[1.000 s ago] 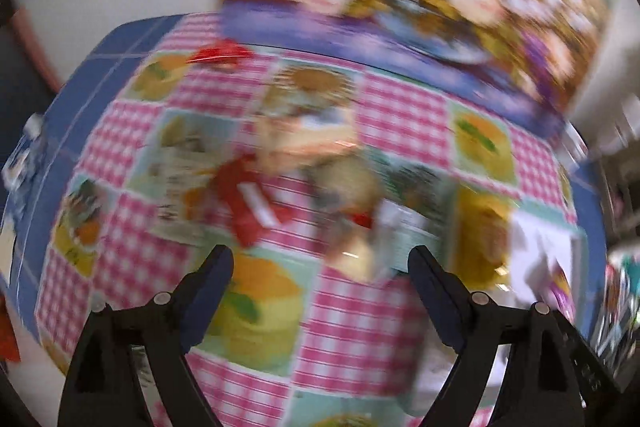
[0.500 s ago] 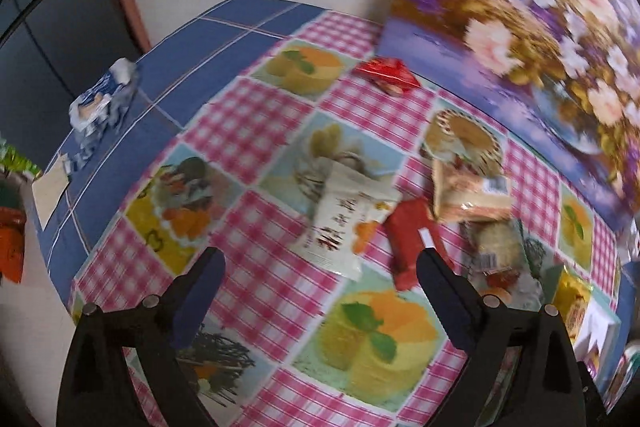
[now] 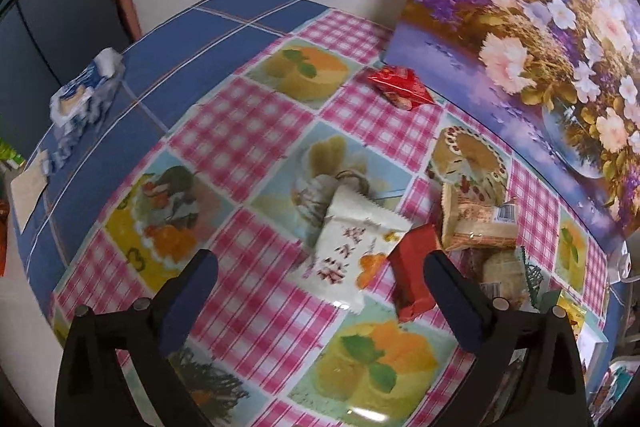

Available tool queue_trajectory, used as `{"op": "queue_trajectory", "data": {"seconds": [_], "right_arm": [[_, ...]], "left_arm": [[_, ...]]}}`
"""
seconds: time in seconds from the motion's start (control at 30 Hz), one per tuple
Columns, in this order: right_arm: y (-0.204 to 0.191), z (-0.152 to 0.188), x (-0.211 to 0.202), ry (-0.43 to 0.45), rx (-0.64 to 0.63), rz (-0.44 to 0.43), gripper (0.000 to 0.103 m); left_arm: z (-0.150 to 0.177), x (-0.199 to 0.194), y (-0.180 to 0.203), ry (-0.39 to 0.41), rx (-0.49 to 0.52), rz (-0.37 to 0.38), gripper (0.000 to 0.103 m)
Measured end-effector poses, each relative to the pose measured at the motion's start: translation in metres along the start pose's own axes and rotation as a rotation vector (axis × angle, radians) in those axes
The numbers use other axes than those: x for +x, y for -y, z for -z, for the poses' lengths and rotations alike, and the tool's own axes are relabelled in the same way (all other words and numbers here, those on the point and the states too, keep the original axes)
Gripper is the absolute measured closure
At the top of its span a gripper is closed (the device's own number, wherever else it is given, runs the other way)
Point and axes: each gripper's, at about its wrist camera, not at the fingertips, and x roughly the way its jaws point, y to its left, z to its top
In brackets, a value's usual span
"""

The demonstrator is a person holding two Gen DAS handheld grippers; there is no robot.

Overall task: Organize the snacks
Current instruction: 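Move both tools back over the snack pile beside the tray, then grasp the white snack packet with left tool while right tool grasps the red-orange box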

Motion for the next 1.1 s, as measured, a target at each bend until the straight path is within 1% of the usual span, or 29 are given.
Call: {"op": "queue_trajectory", "data": {"seconds": [0.13,0.3,0.4,0.53,0.6,0.67,0.77,0.9,0.97,1.1], "right_arm": [[-0.010,-0.005,0.008,0.008,-0.008,-0.016,0.001],[-0.017,-0.010,0.018,-0.005,-0.001,-0.037,0.001],[-0.020,-0.014,0.022,-0.005,0.003,-0.040,0.001],[-0.028,-0.016,0.026,-0.004,-0.020,-0.068,0.002],[-0.031,-0.019,0.029,0.002,-0.026,-0.085,0.005],[-0.033,-0.020,0.031,0.000,-0.026,-0.103,0.012],[-0.038,-0.022,0.034,0.001,-0.033,-0.146,0.019],[-0.048,-0.021,0.034,0.001,-0.061,-0.165,0.024],[-0.053,-0.021,0.034,0.000,-0.079,-0.176,0.028],[-0.070,-0.018,0.033,0.007,-0.126,-0.211,0.033]], "left_arm": [[-0.004,0.015,0.009,-0.013,0.038,0.007,0.001],[-0.009,0.035,0.014,-0.029,0.094,-0.034,0.001],[-0.011,0.046,0.016,-0.039,0.123,-0.038,0.001],[-0.014,0.060,0.018,-0.062,0.140,-0.037,0.001],[-0.014,0.066,0.018,-0.069,0.147,-0.038,0.001],[-0.015,0.072,0.016,-0.077,0.149,-0.046,0.001],[-0.016,0.078,0.014,-0.083,0.154,-0.034,0.001],[-0.018,0.081,0.013,-0.083,0.159,-0.022,0.001],[-0.018,0.080,0.013,-0.084,0.166,-0.019,0.001],[-0.017,0.080,0.012,-0.098,0.172,-0.018,0.002]]}}
